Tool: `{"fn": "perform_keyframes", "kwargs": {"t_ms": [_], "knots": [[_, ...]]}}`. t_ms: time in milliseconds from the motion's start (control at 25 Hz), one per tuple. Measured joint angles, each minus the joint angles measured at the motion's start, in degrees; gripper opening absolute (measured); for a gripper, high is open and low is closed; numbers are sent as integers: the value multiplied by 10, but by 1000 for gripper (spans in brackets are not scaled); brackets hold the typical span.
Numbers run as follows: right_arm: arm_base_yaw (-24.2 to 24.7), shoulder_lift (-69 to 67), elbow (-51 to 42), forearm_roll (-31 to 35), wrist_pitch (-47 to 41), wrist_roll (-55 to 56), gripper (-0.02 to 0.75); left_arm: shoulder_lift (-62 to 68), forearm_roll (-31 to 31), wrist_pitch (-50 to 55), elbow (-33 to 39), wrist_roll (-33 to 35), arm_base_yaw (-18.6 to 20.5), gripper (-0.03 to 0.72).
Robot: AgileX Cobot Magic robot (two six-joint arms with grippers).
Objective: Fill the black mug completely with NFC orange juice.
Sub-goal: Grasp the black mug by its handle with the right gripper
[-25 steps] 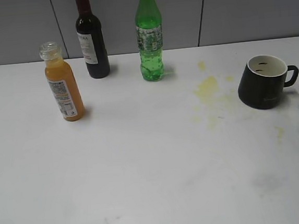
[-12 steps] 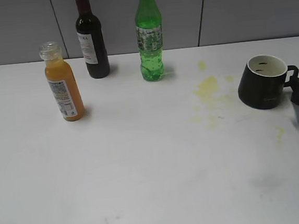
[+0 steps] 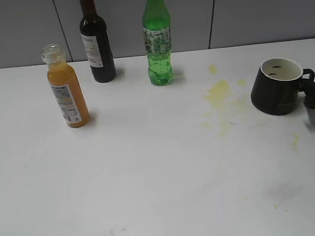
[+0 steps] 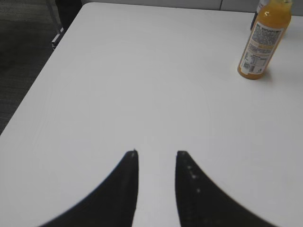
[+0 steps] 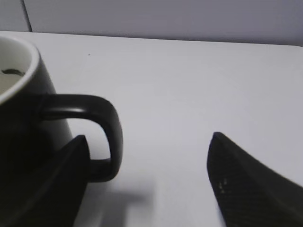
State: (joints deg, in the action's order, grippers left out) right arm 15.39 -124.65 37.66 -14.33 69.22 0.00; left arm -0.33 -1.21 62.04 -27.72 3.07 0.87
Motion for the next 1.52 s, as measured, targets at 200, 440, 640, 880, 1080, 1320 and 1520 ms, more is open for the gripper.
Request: {"fn": "perform_keyframes", "kwargs": {"t_ms": [200, 440, 640, 880, 1080, 1320, 1520], "knots": [[0, -17, 13, -6, 0, 4, 586, 0, 0, 0, 0, 0, 0, 219], [0, -30, 28, -13, 8, 7, 586, 0, 0, 0, 0, 0, 0, 219], [0, -34, 40, -17, 8, 8, 586, 0, 0, 0, 0, 0, 0, 219], [0, -55, 74, -44, 7, 23, 586, 0, 0, 0, 0, 0, 0, 219], [1, -71, 100, -66, 8, 32, 449, 0, 0, 0, 0, 0, 0, 219], [1, -75, 110, -101, 11, 41, 48, 0, 0, 0, 0, 0, 0, 219], [-4, -75, 110, -99, 12, 45, 45, 0, 0, 0, 0, 0, 0, 219]]}}
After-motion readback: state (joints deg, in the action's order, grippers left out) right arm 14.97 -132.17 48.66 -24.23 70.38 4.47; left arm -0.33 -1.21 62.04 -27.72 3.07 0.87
